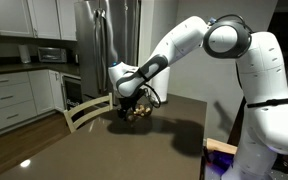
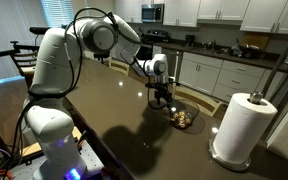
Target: Move the black basket to the right then place the object on the counter inside the basket
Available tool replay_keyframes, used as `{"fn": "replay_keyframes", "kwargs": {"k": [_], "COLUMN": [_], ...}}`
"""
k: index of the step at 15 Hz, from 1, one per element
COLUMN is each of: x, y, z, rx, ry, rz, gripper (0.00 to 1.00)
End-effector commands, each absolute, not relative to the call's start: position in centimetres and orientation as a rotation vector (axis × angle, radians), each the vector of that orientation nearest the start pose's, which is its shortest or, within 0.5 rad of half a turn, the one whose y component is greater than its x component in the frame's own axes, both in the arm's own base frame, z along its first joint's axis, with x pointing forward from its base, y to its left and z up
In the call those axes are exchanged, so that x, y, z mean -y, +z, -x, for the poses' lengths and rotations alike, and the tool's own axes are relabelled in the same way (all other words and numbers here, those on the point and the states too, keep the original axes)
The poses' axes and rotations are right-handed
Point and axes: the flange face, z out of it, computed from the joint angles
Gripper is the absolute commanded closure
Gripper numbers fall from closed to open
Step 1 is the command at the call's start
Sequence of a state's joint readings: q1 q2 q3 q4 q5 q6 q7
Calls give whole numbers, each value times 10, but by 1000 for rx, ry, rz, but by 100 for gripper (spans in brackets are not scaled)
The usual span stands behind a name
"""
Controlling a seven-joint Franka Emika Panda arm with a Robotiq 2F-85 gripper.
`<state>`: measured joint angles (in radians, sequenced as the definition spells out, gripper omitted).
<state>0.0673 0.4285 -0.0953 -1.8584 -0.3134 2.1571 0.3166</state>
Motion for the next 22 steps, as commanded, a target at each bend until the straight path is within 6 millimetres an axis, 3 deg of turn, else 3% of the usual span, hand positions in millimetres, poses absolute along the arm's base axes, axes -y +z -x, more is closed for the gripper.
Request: {"fn": "replay_keyframes", "kwargs": {"k": [1,13,15,19,22], "x": [30,33,33,34,37], "y": [283,268,267,266,264], "z": [-629,-634,-635,-635,-635], "rx": [-209,-273,-269,-276,-293], "ry": [186,79,63,69,85], "rz": [3416,3438,3435,3443,3450], "gripper": [0,0,26,54,67]}}
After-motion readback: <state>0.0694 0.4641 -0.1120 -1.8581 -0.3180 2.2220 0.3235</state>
